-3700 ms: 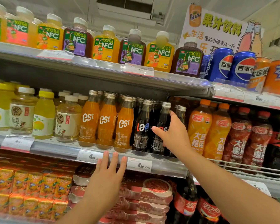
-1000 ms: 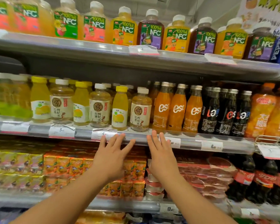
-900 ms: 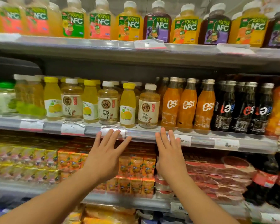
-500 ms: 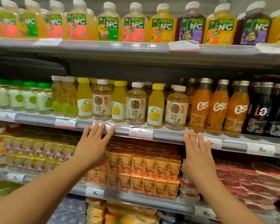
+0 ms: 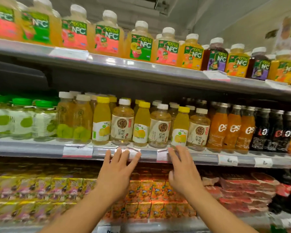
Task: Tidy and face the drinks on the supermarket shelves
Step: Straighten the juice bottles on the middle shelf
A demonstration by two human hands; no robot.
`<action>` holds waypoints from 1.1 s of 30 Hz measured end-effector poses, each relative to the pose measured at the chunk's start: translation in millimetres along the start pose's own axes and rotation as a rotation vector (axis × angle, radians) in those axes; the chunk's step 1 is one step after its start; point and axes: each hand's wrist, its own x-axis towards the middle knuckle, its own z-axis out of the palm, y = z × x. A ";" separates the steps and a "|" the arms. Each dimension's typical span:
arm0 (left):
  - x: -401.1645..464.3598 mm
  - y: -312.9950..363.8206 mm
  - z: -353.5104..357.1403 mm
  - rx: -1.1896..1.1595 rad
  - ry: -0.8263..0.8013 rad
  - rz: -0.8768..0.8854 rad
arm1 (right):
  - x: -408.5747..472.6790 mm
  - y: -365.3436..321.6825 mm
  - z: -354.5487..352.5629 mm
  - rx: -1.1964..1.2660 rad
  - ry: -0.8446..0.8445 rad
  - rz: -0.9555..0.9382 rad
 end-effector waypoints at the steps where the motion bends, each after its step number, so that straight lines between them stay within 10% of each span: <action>1: -1.0 -1.1 -1.3 -0.016 -0.009 0.024 | 2.3 -6.4 1.6 0.006 -0.038 0.014; 8: 3.7 -0.5 -18.1 -0.139 0.057 -0.020 | 3.9 -8.6 4.1 -0.083 -0.015 -0.005; 15: 82.7 -46.1 -104.8 -0.178 0.497 -0.080 | 58.9 18.8 -59.6 0.247 0.092 0.033; 19: 120.1 -71.5 -125.8 -0.026 0.335 -0.160 | 114.7 36.8 -103.0 0.340 0.250 0.069; 24: 130.2 -83.2 -120.6 0.089 0.113 -0.164 | 159.4 48.6 -109.7 0.228 0.027 0.171; 33: 123.7 -60.1 -119.7 -0.032 0.304 -0.132 | 167.5 60.2 -85.5 0.325 -0.044 0.184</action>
